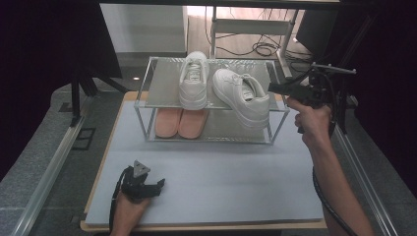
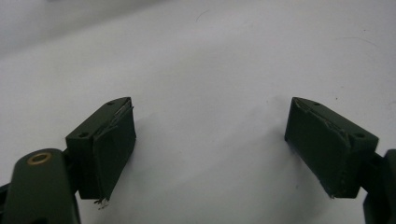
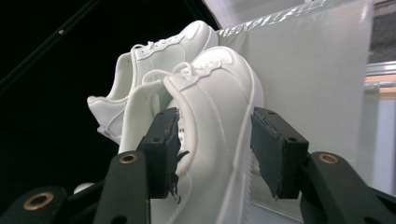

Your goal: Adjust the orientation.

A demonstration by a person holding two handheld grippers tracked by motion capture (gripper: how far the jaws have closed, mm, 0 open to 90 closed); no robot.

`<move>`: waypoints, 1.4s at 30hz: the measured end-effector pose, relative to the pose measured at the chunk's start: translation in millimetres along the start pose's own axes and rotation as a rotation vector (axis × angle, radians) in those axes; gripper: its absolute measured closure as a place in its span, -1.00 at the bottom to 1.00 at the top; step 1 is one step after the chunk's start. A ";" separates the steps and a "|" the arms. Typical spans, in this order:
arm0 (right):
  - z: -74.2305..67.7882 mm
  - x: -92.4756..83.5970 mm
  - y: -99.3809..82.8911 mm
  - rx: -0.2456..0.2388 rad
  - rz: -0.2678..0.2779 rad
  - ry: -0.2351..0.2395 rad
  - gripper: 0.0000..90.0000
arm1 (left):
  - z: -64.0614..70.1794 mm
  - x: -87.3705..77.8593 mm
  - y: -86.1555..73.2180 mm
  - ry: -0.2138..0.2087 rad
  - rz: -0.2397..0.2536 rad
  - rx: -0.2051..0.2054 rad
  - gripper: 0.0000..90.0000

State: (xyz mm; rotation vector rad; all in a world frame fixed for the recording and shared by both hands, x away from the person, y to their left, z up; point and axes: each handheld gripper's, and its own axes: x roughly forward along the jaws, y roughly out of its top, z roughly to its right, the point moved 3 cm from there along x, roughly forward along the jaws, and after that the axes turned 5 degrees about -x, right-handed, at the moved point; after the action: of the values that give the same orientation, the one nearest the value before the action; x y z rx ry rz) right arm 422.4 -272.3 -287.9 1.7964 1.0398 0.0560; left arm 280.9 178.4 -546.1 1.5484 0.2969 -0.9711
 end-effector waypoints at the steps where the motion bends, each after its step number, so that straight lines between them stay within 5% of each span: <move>1: 1.1 -2.9 -2.1 -0.005 0.002 -0.003 0.14 | 0.0 0.0 0.0 0.000 0.000 0.000 -0.64; 13: 13.3 -29.3 -47.8 -0.104 0.015 -0.048 0.17 | 0.1 0.2 0.0 0.001 0.003 -0.001 -0.64; 24: -3.8 -41.0 -94.1 -0.222 0.043 0.013 0.95 | 0.1 0.0 0.0 0.001 0.000 0.001 -0.64; 28: -16.2 -37.1 -105.5 -0.280 0.035 0.034 1.00 | 0.1 0.0 0.0 0.001 0.000 0.001 -0.64; 35: -27.6 -23.9 -110.1 -0.367 0.026 -0.018 0.98 | 0.1 0.0 0.0 0.001 0.000 0.000 -0.64; 40: -21.0 -18.6 -105.9 -0.356 0.044 -0.054 0.99 | 0.1 0.0 0.0 0.001 0.000 0.000 -0.64; 42: -18.4 -16.4 -105.7 -0.334 0.040 -0.030 0.99 | 0.0 0.0 0.1 0.000 0.000 0.000 -0.64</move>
State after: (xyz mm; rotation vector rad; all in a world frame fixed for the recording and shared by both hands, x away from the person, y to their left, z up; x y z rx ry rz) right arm 337.9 -257.8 -354.5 1.5097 0.9133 0.2141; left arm 280.9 178.4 -546.1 1.5483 0.2972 -0.9709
